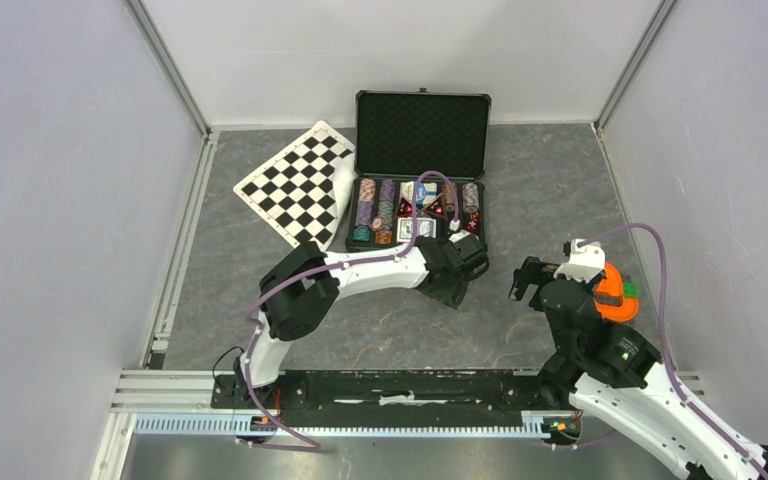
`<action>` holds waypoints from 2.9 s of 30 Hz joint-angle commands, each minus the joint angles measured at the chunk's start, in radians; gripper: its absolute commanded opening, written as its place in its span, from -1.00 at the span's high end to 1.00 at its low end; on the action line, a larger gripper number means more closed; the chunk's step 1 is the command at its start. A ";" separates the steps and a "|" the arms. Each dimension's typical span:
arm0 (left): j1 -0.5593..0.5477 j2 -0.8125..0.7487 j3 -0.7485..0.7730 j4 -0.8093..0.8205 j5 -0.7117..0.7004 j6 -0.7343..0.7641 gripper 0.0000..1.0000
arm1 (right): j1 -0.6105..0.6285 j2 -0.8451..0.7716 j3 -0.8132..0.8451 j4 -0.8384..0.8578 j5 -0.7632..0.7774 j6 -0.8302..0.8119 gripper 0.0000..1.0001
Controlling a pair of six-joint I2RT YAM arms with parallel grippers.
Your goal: Pack up texas hold em set
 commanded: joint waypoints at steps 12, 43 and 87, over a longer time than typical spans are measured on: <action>0.037 0.068 0.085 -0.030 0.056 -0.038 -0.42 | -0.002 -0.025 0.009 0.063 0.000 -0.027 -0.98; 0.036 -0.020 0.047 -0.034 0.091 -0.030 0.20 | -0.002 -0.027 0.006 0.067 -0.012 -0.031 -0.98; 0.155 -0.779 -0.606 0.258 0.008 0.079 -0.78 | -0.211 0.405 -0.137 -0.207 -0.601 0.198 -0.73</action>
